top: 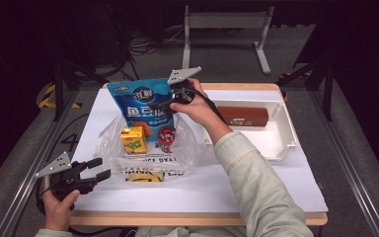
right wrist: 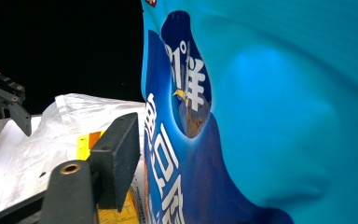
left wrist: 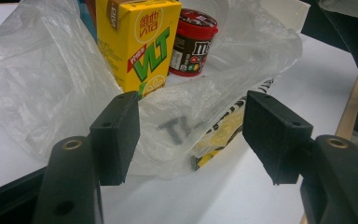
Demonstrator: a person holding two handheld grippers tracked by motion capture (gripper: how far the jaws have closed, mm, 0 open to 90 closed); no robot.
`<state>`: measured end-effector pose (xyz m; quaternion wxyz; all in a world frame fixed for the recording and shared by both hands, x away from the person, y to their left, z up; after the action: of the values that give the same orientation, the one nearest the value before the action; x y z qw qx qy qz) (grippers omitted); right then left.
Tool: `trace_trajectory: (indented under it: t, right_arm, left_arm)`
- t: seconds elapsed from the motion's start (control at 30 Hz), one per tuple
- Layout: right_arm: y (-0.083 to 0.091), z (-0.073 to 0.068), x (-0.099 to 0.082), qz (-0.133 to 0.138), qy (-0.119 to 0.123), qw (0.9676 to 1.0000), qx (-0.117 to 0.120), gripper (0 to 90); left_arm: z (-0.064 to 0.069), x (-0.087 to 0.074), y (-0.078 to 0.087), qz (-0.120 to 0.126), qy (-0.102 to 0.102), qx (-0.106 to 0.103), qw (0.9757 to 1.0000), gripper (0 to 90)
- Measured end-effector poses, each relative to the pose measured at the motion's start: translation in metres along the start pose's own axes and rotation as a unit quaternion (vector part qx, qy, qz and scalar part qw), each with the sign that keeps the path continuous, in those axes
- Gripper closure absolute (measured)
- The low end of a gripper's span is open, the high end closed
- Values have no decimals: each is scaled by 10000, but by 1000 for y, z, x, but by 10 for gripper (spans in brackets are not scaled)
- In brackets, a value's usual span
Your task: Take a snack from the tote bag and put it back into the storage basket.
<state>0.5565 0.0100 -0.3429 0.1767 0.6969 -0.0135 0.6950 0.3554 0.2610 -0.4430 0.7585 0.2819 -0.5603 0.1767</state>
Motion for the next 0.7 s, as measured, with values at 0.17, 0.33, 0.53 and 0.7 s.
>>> trace_trajectory:
  t: [0.17,0.33,0.53,0.7]
  right_arm:
    - [-6,0,-3,8,46,10000,-23,355]
    - [-10,0,-6,27,81,10000,-26,404]
    - [-13,-1,-9,-50,320,9994,-73,542]
    - [-12,-2,-10,-136,466,9988,-59,674]
  left_arm:
    - [0,0,0,-2,-1,3,10000,373]
    - [0,0,0,-4,0,2,10000,373]
    - [0,0,1,-5,13,7,10000,373]
    - [0,0,1,-7,12,9,10000,373]
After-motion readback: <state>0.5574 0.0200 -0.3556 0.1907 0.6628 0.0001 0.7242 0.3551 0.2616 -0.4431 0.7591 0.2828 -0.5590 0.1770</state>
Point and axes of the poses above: each handheld gripper's, and its own axes: y roughly backward along the jaws, x roughly out of its top, z roughly to its right, the point moved 6 cm from there along -y, roughly forward along the jaws, and after that the axes turned 9 degrees about z, right-handed, at the moved point
